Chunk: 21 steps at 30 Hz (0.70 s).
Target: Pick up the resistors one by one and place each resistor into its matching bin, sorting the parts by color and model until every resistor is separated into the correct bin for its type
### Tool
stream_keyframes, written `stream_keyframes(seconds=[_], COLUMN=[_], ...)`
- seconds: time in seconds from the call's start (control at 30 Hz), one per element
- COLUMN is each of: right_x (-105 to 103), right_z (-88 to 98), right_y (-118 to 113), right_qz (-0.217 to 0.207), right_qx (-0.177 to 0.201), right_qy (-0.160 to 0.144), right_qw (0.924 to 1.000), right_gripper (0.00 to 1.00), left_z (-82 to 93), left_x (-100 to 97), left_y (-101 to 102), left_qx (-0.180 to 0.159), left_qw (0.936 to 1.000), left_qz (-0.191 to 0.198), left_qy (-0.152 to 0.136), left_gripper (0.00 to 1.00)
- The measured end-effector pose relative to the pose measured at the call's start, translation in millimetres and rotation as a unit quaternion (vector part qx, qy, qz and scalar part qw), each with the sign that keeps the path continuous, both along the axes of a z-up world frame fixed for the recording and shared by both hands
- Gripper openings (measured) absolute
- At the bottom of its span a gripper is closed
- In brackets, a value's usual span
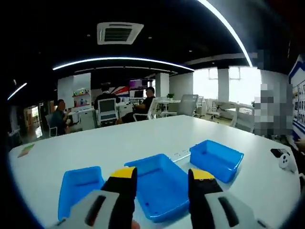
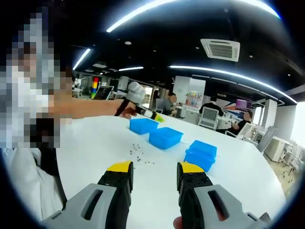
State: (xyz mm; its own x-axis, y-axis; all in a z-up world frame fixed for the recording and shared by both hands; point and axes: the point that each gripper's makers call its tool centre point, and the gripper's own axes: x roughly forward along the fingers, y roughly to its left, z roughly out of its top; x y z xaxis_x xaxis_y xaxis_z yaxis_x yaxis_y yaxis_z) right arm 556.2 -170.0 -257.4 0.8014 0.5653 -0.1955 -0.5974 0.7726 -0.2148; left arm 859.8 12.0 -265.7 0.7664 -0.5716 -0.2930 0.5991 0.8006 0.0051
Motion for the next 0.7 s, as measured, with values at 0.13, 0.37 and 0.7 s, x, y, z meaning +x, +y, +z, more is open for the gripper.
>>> stream_keyframes(seconds=[0.13,0.37,0.7], right_x=[1,3,8], right_z=[0.1,-2.1,-5.0], right_y=[-1,-1,-3], right_qz=[0.001,0.004,0.007], right_qx=[0.000,-0.001,-0.002], right_qy=[-0.001,0.000,0.003], right_qw=[1.0000,1.0000,1.0000], right_gripper=[0.39,0.39,0.39], left_z=[7.3,29.9,48.7], left_x=[-9.1,-34.4,-110.5], left_y=[2,5,10], left_qx=[0.000,-0.011,-0.046], left_qw=[0.9999,0.9991,0.9950], left_qz=[-0.006,-0.023,-0.068], left_qy=[-0.008,-0.033,-0.058], left_gripper=[0.43,0.42,0.40])
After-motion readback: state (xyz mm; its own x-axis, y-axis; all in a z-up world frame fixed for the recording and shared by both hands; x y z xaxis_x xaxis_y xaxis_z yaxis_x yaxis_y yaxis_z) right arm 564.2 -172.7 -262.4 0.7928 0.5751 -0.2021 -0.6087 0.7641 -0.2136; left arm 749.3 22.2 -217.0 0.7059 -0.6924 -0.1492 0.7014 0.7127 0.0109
